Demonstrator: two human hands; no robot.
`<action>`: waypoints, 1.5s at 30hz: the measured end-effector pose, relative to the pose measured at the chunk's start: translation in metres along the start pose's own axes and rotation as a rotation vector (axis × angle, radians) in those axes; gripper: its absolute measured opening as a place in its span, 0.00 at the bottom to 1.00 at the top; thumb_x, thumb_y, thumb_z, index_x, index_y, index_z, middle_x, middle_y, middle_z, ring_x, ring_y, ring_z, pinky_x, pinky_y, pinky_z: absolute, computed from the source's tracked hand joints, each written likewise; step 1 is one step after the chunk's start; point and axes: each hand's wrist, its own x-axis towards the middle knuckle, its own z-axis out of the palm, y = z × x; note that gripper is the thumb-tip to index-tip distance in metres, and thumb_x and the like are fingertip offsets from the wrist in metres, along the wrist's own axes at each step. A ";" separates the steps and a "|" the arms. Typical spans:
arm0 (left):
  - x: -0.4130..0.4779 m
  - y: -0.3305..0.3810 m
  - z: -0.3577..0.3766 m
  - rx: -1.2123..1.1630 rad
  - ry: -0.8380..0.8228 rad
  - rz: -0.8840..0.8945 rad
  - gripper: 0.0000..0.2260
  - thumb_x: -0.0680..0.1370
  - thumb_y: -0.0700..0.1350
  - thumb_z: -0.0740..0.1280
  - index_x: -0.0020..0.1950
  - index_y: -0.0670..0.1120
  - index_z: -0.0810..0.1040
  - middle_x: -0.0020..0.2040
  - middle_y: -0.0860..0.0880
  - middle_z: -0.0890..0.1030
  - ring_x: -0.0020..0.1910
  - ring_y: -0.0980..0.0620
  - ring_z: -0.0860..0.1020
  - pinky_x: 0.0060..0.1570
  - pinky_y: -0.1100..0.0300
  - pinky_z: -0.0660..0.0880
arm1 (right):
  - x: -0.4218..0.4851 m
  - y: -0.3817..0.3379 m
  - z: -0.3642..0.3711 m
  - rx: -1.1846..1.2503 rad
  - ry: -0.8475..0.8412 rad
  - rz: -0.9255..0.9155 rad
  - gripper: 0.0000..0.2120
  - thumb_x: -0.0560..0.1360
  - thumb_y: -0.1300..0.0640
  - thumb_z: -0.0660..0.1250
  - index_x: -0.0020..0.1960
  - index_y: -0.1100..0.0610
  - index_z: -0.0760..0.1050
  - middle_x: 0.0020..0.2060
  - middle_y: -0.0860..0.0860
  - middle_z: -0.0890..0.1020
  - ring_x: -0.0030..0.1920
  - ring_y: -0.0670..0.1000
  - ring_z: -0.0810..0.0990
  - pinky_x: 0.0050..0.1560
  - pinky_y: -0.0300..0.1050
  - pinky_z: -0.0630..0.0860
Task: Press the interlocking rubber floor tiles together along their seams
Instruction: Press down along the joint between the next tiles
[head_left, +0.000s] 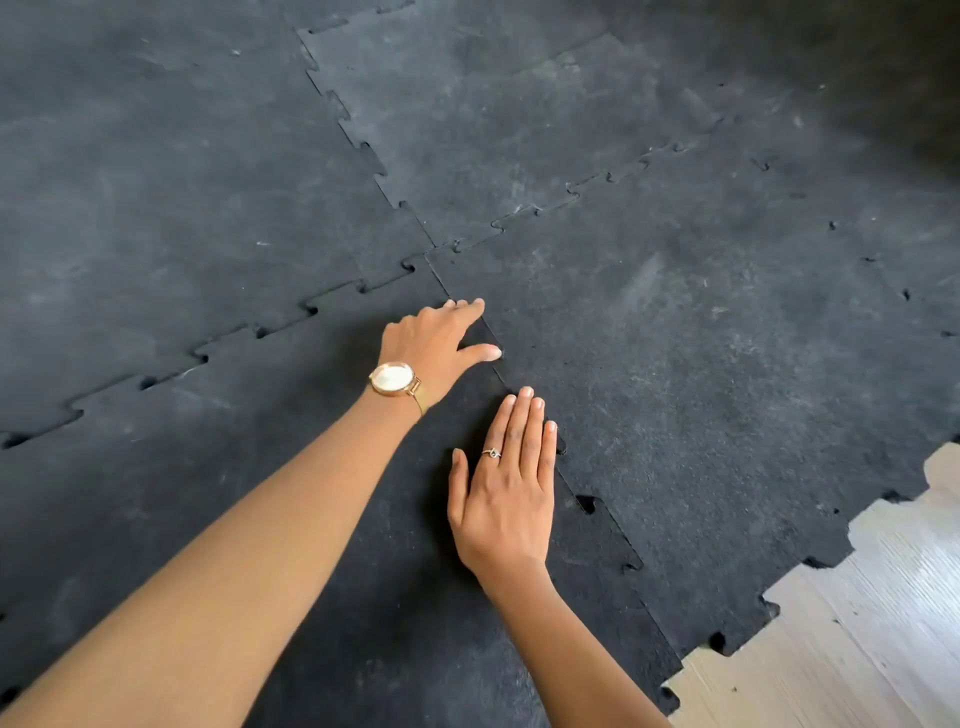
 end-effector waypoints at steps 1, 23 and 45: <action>0.003 -0.002 -0.003 0.072 0.021 0.039 0.29 0.76 0.66 0.59 0.73 0.56 0.64 0.67 0.49 0.76 0.56 0.38 0.78 0.41 0.51 0.70 | 0.000 0.001 0.001 0.003 0.003 -0.001 0.33 0.82 0.46 0.48 0.77 0.67 0.48 0.78 0.63 0.49 0.78 0.59 0.45 0.76 0.56 0.45; 0.030 0.040 -0.050 0.535 -0.301 0.578 0.13 0.77 0.52 0.68 0.55 0.45 0.80 0.54 0.42 0.79 0.50 0.40 0.79 0.40 0.55 0.69 | -0.001 0.005 -0.010 0.055 -0.035 -0.028 0.33 0.83 0.44 0.45 0.78 0.64 0.41 0.78 0.60 0.45 0.78 0.57 0.39 0.76 0.53 0.35; -0.040 -0.012 0.038 0.015 0.195 0.456 0.19 0.82 0.41 0.58 0.73 0.38 0.66 0.74 0.40 0.66 0.74 0.43 0.64 0.73 0.50 0.59 | 0.005 0.010 -0.010 -0.058 -0.034 0.035 0.36 0.81 0.39 0.45 0.78 0.63 0.46 0.78 0.58 0.49 0.78 0.57 0.44 0.76 0.61 0.43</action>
